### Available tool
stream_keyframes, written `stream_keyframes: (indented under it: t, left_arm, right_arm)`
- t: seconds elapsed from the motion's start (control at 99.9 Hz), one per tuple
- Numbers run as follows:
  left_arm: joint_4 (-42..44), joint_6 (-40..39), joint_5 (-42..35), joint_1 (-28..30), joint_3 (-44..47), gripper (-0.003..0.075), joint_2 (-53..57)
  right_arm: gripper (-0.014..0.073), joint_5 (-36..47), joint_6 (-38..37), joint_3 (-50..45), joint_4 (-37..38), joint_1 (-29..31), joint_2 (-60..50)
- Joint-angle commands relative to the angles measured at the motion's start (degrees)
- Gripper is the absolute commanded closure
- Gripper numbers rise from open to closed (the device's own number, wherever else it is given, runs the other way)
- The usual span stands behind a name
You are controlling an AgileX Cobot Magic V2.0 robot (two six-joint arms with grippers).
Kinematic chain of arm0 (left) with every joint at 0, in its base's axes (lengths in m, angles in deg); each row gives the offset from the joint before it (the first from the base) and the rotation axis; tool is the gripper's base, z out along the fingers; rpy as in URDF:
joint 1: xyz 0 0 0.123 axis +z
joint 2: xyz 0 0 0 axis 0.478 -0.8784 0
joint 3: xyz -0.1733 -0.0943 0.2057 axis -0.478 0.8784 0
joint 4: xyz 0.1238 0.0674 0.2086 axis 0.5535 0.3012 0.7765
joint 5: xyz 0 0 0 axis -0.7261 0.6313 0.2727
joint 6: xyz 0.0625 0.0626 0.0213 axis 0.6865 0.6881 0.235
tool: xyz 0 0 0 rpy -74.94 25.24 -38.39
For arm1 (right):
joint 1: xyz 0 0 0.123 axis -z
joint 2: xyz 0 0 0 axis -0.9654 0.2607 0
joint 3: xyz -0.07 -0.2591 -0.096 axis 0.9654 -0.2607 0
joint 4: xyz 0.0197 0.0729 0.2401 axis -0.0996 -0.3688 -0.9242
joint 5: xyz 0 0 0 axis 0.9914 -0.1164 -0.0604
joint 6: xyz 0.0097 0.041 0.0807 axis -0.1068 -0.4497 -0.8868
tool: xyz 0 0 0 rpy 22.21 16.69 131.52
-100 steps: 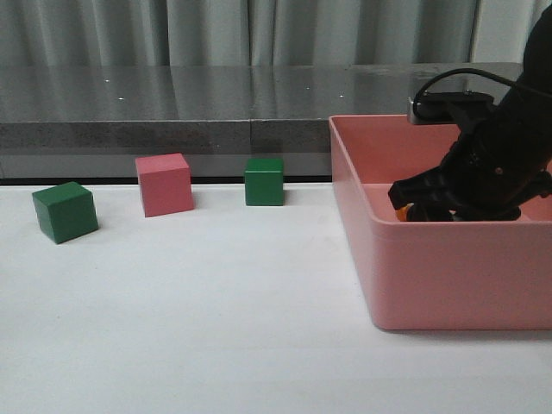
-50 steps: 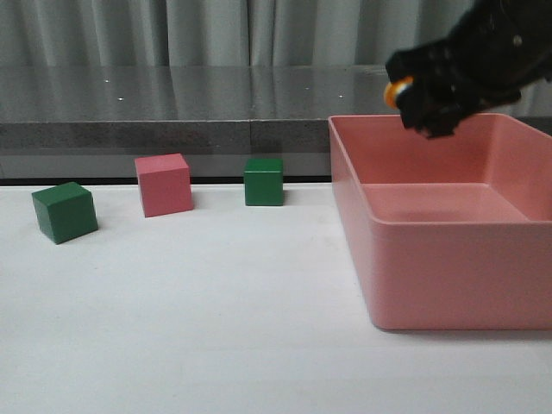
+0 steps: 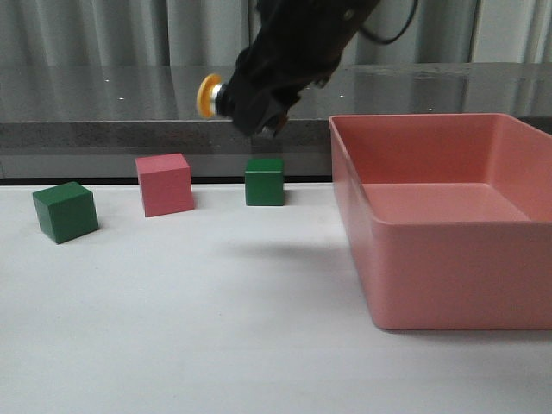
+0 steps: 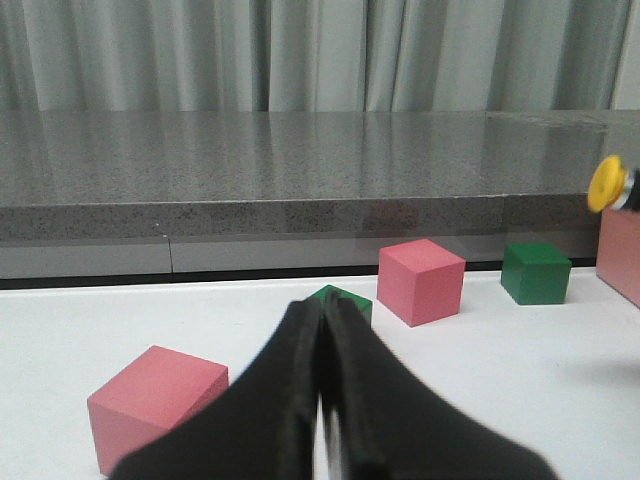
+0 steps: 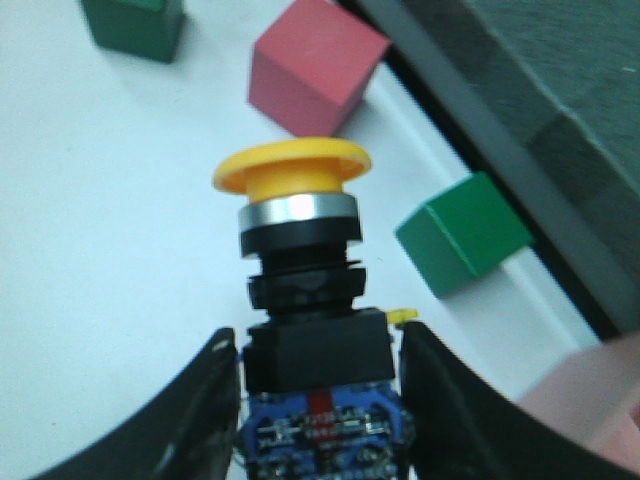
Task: Place and stand button with both arms
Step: 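Lift the button out of the bin and carry it toward the cubes, then open the right gripper to lay the button on the table, withdraw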
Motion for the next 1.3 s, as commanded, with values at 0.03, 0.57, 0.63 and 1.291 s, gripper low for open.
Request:
stream_keyframes:
  t: [0.03,0.57,0.63,1.291]
  left_arm:
    - [-0.5,0.1,-4.4,0.1,2.6,0.074,1.6]
    - [-0.5,0.1,-4.4,0.1,2.6,0.074,1.6]
    - [-0.5,0.1,-4.4,0.1,2.6,0.074,1.6]
    - [-0.5,0.1,-4.4,0.1,2.6,0.074,1.6]
  right_arm:
    - [0.0551,2.3,7.0,3.7,0.0,-2.4,3.0]
    - [0.034,3.6,10.5,4.9,-1.0,-4.6,12.2]
    - [0.0242,4.0,10.5,4.9,-1.0,-4.6,12.2]
    - [0.0407,-1.8,1.2,4.9,-1.0,-2.7,-4.6]
